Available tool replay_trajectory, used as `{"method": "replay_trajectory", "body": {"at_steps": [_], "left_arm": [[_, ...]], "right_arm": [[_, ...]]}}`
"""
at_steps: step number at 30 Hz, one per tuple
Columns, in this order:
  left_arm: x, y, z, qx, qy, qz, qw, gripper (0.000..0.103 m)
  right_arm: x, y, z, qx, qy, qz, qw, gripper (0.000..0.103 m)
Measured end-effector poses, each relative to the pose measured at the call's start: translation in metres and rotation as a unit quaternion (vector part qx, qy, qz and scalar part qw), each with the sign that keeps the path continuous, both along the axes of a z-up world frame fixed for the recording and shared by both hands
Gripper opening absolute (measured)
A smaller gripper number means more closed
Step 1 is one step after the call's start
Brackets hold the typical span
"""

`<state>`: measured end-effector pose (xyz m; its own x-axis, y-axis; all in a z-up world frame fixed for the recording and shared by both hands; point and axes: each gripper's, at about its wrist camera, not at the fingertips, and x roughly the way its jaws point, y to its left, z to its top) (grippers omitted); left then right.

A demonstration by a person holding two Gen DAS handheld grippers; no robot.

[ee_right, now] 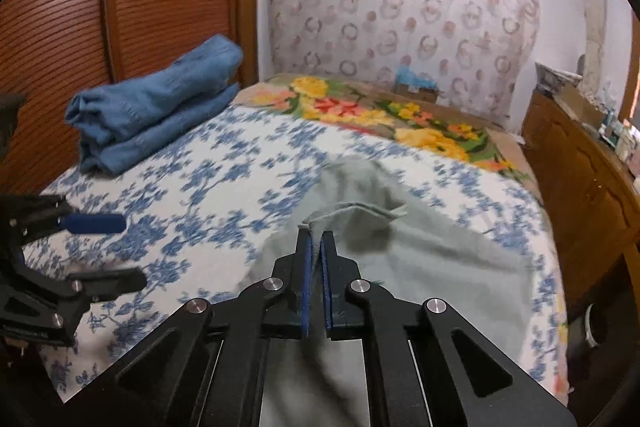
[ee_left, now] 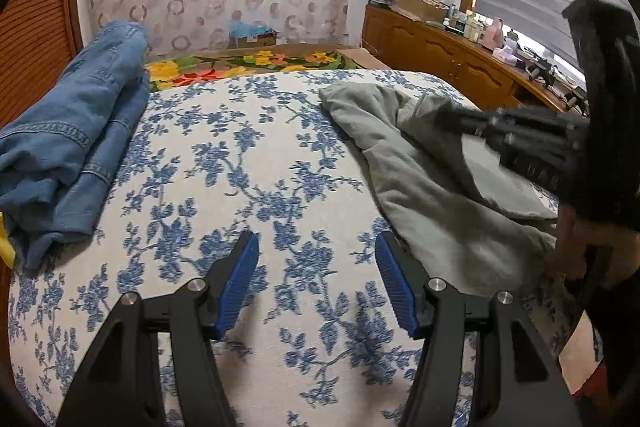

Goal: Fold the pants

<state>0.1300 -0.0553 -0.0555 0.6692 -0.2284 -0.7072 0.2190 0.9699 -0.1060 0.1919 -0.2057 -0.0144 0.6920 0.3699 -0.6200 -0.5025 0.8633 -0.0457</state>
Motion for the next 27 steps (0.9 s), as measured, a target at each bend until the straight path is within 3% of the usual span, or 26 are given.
{"method": "replay_trajectory", "body": {"at_steps": [10,19,27], "left_arm": [[0.004,-0.022,0.006,0.011,-0.008,-0.020,0.9997,0.060],[0.005,-0.024,0.002,0.014,-0.001,-0.022,0.9997,0.060],[0.005,-0.032,-0.003,0.019,0.004,-0.030,0.9994,0.060]], "right_arm": [[0.040,-0.067,0.021,-0.024,-0.003,-0.068,0.997,0.002],[0.074,-0.119,0.010,-0.034,0.024,-0.130,0.991,0.002],[0.086,-0.135,-0.004,-0.041,0.040,-0.160,0.985,0.002]]}}
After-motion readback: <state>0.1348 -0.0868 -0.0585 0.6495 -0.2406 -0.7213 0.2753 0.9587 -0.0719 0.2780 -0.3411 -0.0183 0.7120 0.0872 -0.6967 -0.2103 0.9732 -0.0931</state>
